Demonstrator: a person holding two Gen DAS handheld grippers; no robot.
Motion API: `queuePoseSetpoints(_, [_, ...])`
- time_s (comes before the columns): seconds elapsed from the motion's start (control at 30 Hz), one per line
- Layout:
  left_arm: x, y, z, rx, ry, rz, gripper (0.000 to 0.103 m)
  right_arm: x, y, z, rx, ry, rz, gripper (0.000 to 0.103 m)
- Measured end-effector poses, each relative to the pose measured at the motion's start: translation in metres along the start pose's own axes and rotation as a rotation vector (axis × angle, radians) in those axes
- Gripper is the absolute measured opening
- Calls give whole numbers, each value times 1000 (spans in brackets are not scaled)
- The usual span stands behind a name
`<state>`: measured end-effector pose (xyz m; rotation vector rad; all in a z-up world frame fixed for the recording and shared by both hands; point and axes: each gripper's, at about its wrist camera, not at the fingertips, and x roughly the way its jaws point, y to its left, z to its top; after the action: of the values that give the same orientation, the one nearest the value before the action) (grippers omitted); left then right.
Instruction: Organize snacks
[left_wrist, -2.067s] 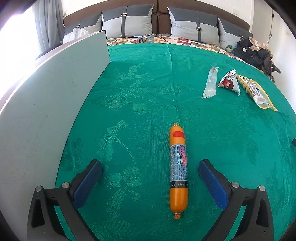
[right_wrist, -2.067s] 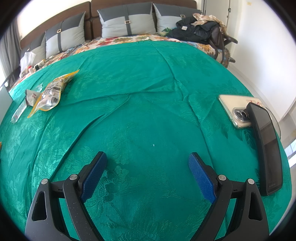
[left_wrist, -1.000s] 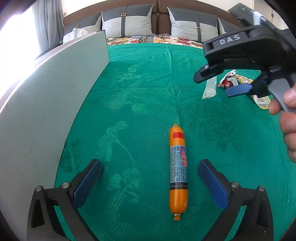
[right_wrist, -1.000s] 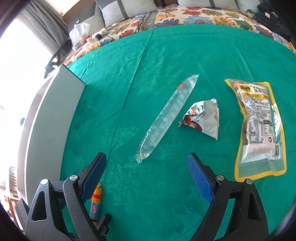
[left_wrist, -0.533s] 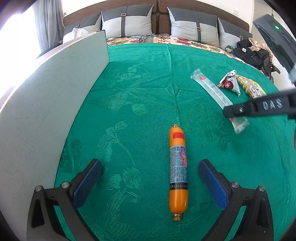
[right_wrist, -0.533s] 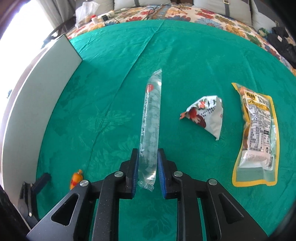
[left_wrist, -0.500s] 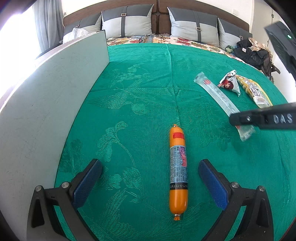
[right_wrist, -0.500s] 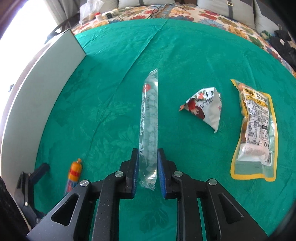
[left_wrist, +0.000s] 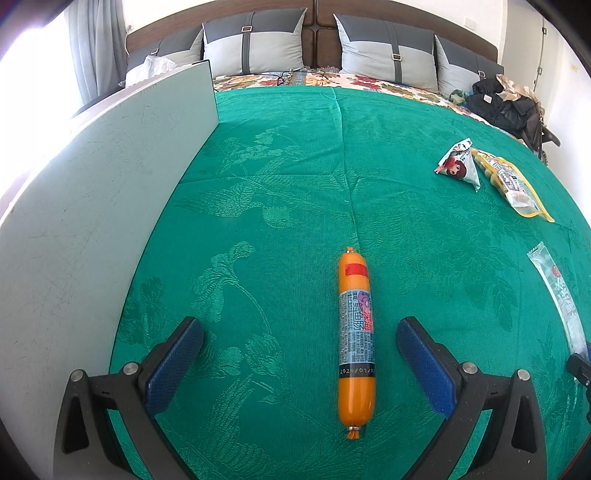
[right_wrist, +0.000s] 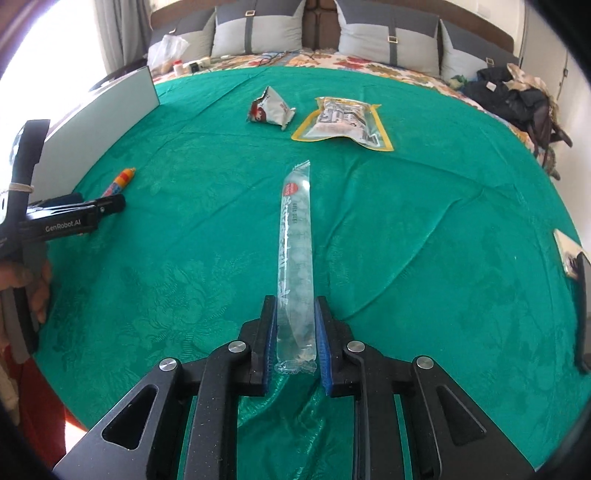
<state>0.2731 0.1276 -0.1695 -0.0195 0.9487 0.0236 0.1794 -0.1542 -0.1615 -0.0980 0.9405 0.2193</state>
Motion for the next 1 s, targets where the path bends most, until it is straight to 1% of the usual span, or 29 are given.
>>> queuePoseSetpoints(0.07, [0, 0, 0, 0, 0, 0, 103, -2, 1, -7, 8, -27, -31, 50])
queuePoseSetpoints(0.1, [0, 0, 0, 0, 0, 0, 103, -1, 2, -11, 11, -39, -47, 71])
queuePoseSetpoints(0.13, [0, 0, 0, 0, 0, 0, 103, -1, 2, -15, 13, -58, -53, 75])
queuePoseSetpoints(0.23, [0, 0, 0, 0, 0, 0, 103, 2, 3, -13, 23, -87, -46, 74])
queuePoseSetpoints(0.33, [0, 0, 0, 0, 0, 0, 103, 5, -1, -9, 32, -87, -41, 79])
queuePoseSetpoints(0.43, [0, 0, 0, 0, 0, 0, 103, 4, -3, -13, 35, -105, -42, 82])
queuePoseSetpoints(0.53, [0, 0, 0, 0, 0, 0, 103, 4, -3, -15, 37, -118, -46, 83])
queuePoseSetpoints(1.0, [0, 0, 0, 0, -1, 0, 103, 5, -3, -14, 37, -122, -48, 85])
